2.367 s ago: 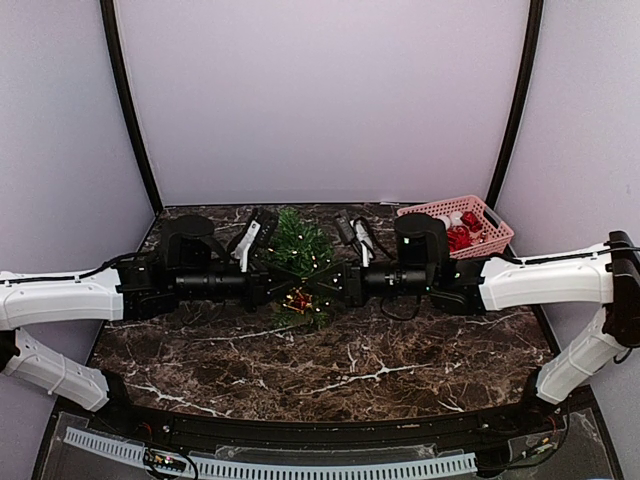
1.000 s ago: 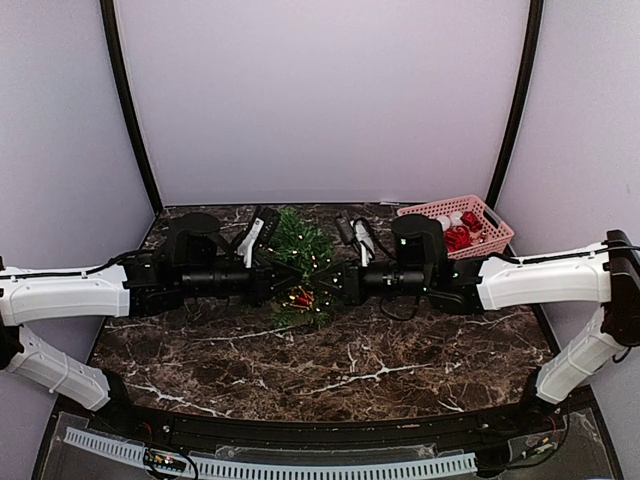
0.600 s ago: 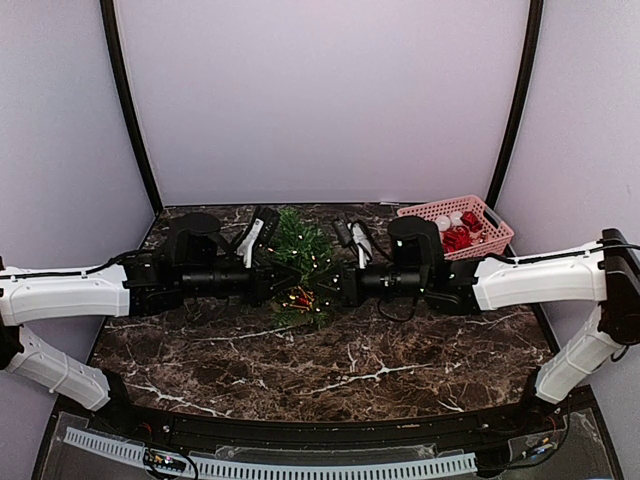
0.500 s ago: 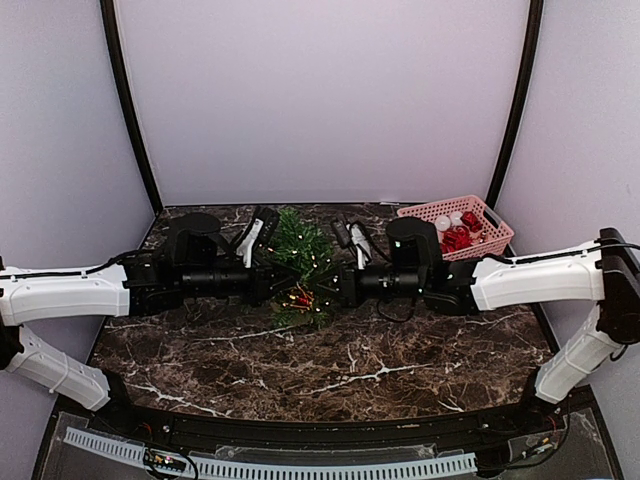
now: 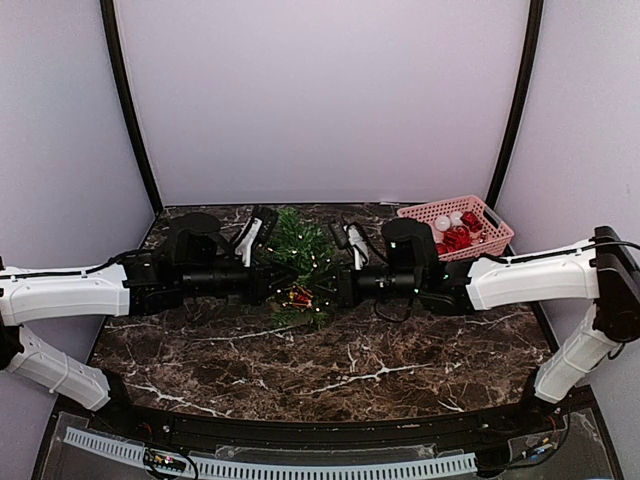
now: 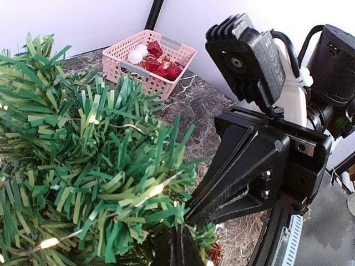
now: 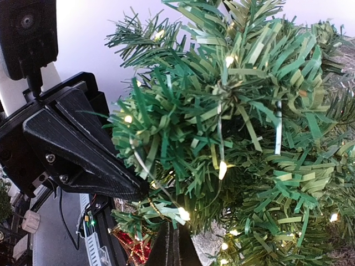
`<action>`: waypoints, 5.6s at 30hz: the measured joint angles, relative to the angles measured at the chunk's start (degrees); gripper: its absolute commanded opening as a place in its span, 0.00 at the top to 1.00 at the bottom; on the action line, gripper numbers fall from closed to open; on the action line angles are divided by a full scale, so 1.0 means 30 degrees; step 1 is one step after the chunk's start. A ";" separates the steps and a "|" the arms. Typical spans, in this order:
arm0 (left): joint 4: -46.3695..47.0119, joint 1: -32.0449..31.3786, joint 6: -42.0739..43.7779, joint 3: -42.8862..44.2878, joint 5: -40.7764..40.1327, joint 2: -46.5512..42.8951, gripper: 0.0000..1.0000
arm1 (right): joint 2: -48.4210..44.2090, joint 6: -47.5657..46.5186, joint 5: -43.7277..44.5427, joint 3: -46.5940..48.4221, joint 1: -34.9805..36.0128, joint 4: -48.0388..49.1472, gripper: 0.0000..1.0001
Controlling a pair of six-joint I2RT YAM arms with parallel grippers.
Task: Decorate the small christmas tree
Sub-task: Hang the ornament drum on the branch, then pick up the ornament ball from the bin, then hang the ornament ball on the branch.
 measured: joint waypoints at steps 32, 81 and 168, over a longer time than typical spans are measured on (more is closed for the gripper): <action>-0.1086 0.0044 0.0051 -0.0284 -0.0539 -0.1596 0.61 | 0.0182 0.0495 -0.0146 0.0131 -0.0051 0.0306 0.78; -0.7475 1.5344 0.3825 0.2259 -0.0517 -0.3242 0.10 | 0.3730 -0.4379 0.9500 0.8145 -1.4447 -1.1562 0.22; 0.0583 0.7162 -0.5231 -0.3228 0.8189 -0.8561 0.18 | -0.3854 -0.1384 -0.2208 0.4794 -0.1880 -0.8386 0.58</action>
